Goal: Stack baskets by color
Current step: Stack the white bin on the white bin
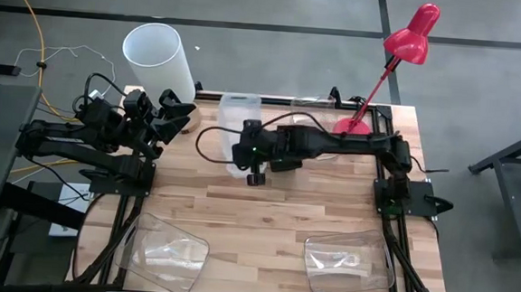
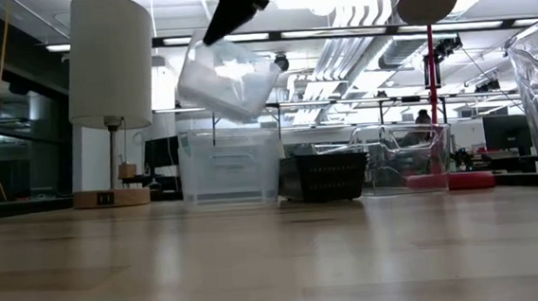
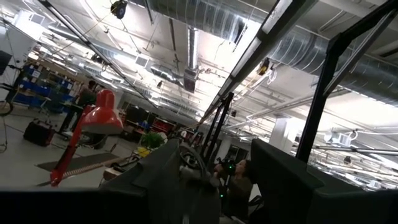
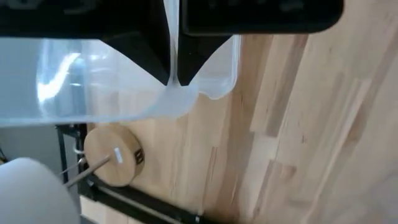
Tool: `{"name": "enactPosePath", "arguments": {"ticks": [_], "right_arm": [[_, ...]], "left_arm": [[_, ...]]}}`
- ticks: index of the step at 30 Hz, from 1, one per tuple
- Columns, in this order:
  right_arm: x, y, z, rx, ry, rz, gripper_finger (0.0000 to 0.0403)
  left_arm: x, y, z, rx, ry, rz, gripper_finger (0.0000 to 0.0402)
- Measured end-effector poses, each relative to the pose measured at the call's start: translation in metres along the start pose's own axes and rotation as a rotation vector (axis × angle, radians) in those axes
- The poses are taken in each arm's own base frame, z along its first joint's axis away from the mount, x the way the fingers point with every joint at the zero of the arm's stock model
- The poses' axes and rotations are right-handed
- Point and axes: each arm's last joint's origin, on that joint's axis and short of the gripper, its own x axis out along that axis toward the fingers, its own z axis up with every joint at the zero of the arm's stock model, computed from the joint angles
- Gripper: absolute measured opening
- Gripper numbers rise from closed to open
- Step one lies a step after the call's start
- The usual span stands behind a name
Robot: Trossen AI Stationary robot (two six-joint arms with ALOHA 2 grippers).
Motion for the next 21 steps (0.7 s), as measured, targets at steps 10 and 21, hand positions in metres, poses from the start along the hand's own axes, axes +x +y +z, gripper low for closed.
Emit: {"name": "enactPosePath", "arguments": {"ticks": [10, 21], "right_arm": [[0.031, 0.017, -0.018, -0.030, 0.186, 0.061, 0.0000], [0.039, 0.023, -0.026, -0.010, 0.249, 0.119, 0.0000]], "left_arm": [[0.000, 0.000, 0.000, -0.003, -0.006, 0.017, 0.0186], [0.000, 0.000, 0.000, 0.000, -0.006, 0.017, 0.0186]]}}
